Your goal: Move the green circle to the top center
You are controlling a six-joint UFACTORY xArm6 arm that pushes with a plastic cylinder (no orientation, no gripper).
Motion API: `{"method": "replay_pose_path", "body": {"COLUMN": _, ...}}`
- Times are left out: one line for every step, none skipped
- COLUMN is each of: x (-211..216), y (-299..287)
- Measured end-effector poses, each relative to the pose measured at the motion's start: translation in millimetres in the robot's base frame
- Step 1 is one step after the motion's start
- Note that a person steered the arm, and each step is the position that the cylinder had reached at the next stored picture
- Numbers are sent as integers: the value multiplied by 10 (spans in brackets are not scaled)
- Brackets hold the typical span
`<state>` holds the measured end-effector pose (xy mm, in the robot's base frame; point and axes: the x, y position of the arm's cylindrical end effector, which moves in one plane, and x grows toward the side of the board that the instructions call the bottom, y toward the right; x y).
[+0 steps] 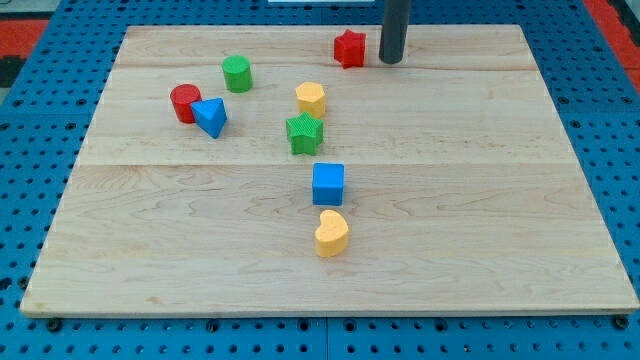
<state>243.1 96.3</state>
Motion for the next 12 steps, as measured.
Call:
{"method": "replay_pose_path", "body": {"x": -93, "y": -322}}
{"method": "replay_pose_path", "body": {"x": -53, "y": -836}}
{"method": "replay_pose_path", "body": {"x": 86, "y": -401}}
{"method": "replay_pose_path", "body": {"x": 587, "y": -765}}
{"method": "replay_pose_path", "body": {"x": 579, "y": -1617}}
{"method": "replay_pose_path", "body": {"x": 554, "y": -2361}}
{"method": "replay_pose_path", "body": {"x": 713, "y": -2552}}
{"method": "replay_pose_path", "body": {"x": 682, "y": -3025}}
{"method": "replay_pose_path", "body": {"x": 195, "y": -2795}}
{"method": "replay_pose_path", "body": {"x": 92, "y": -2924}}
{"method": "replay_pose_path", "body": {"x": 69, "y": -3060}}
{"method": "replay_pose_path", "body": {"x": -46, "y": -2709}}
